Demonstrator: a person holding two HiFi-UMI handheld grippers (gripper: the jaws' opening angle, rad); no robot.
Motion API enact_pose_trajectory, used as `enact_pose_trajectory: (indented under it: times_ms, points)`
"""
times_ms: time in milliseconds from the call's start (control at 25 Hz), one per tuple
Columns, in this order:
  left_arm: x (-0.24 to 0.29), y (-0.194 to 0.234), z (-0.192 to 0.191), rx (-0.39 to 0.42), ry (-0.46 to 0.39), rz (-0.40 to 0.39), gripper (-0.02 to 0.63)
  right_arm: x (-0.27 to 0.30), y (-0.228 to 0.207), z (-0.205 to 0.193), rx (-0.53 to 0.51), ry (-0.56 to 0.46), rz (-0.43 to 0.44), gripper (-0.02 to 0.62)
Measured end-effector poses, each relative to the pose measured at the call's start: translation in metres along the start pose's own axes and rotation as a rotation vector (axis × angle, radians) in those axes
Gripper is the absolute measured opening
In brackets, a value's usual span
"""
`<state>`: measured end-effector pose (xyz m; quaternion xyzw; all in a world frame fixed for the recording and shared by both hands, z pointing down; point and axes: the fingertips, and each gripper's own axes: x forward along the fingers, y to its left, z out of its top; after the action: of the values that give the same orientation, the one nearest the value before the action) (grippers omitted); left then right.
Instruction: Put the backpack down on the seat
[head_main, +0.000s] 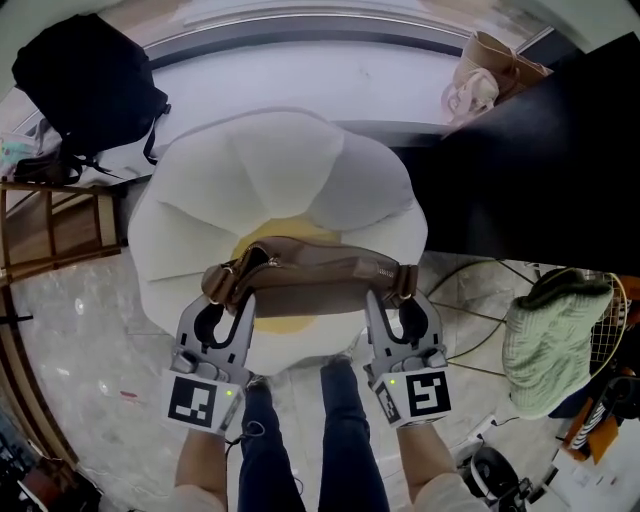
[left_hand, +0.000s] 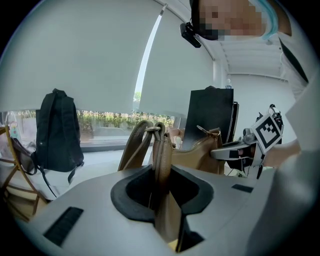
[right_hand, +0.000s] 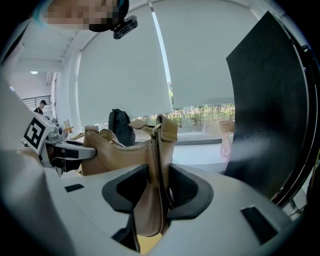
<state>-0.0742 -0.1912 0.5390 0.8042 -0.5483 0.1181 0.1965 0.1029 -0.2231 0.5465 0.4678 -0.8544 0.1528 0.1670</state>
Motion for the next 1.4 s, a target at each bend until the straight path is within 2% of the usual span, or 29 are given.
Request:
enact_pose_trajectory:
  times_ms: [520, 840, 1400]
  points:
    - [0.032, 0.005, -0.060, 0.000, 0.024, -0.005, 0.099, 0.024, -0.014, -0.061, 0.013, 0.026, -0.011, 0.155]
    - [0.054, 0.015, -0.104, -0.032, 0.060, -0.006, 0.098, 0.045, -0.021, -0.105, 0.022, 0.070, 0.001, 0.155]
    - [0.101, 0.045, -0.159, 0.009, 0.103, 0.012, 0.098, 0.098, -0.036, -0.162, 0.042, 0.073, -0.040, 0.155]
